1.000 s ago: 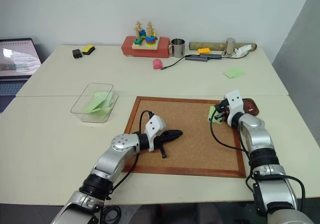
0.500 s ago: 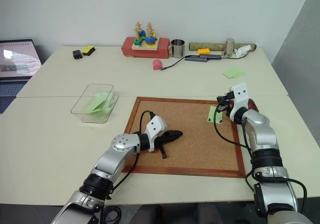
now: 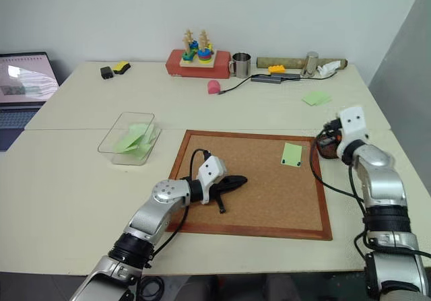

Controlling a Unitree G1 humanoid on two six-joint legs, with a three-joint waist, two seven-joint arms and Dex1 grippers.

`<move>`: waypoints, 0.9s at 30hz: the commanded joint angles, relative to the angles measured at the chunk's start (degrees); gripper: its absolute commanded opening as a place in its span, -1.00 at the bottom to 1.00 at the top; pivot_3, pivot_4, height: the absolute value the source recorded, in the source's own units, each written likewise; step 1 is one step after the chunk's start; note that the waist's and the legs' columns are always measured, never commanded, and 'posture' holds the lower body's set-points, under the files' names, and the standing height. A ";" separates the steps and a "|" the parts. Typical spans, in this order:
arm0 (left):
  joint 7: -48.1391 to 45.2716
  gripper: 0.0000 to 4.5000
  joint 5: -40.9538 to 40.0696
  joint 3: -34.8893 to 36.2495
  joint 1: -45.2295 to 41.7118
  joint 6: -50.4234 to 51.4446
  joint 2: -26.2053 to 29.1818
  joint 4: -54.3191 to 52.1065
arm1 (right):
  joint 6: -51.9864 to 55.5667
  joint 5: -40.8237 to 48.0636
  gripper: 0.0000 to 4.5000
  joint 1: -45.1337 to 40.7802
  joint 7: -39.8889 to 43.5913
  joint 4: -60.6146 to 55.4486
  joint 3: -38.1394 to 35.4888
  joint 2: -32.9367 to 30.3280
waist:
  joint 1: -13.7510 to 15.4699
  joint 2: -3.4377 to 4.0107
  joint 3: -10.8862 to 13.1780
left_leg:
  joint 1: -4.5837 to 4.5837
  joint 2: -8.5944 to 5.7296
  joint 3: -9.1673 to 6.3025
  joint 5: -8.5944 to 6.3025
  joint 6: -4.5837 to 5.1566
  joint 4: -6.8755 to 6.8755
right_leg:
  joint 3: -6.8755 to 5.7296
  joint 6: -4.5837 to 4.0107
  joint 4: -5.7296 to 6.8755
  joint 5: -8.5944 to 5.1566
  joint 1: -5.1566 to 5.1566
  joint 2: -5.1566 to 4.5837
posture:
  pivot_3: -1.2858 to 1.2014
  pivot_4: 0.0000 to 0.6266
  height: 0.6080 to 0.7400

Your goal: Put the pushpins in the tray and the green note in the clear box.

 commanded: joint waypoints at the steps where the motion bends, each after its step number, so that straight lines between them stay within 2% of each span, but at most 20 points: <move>1: 0.35 -1.00 2.13 -1.54 1.37 1.89 0.11 3.74 | 1.05 -0.83 -1.00 0.30 -1.73 -0.69 -1.17 -0.62 | -0.03 0.01 0.00 | 0.00 0.00 0.00 0.00 0.00 0.01 | 0.00 0.02 0.01 -0.01 0.00 0.00 | 0.03 -0.52 1.00; 4: 0.36 -1.00 2.24 -1.66 1.05 1.54 0.06 4.25 | 1.19 -0.32 -1.00 0.64 -1.80 0.34 -1.44 -0.15 | -0.03 0.01 -0.01 | 0.00 -0.01 0.04 0.01 0.01 0.06 | 0.04 0.05 0.02 0.00 0.01 0.00 | 0.03 -0.52 1.00; 13: 0.52 -1.00 2.37 -1.98 0.76 0.99 -0.06 4.95 | 0.01 0.87 -0.19 -0.78 -1.45 2.00 -1.84 0.50 | 0.11 0.01 -0.01 | 0.00 -0.02 0.04 0.01 0.01 0.06 | 0.04 0.06 0.00 0.00 0.02 0.00 | 0.03 -0.52 1.00; 18: 0.67 -1.00 2.27 -1.80 1.31 1.00 0.22 4.67 | 2.93 4.71 -0.18 1.82 1.93 -12.25 -3.77 -1.73 | 0.17 0.09 -0.05 | -0.03 -0.02 0.04 0.01 0.01 0.05 | 0.05 0.06 0.00 0.00 -0.01 0.00 | 0.03 -0.52 1.00; 22: 0.69 -1.00 2.23 -1.77 1.09 0.91 0.21 5.02 | 5.62 8.91 -0.18 9.46 8.25 -22.97 -3.27 -3.76 | 0.23 -0.03 -0.13 | -0.03 0.00 -0.10 0.01 0.01 0.01 | -0.06 0.08 -0.09 -0.01 0.06 0.02 | 0.03 -0.52 1.00; 27: 0.46 -1.00 2.23 -1.84 0.79 0.64 0.40 5.53 | 6.92 11.80 -0.18 17.12 10.11 -29.27 -2.50 -2.33 | 0.27 -0.08 -0.17 | -0.03 0.00 -0.10 0.00 0.01 0.02 | -0.06 0.08 -0.12 -0.02 0.08 0.01 | 0.03 -0.52 1.00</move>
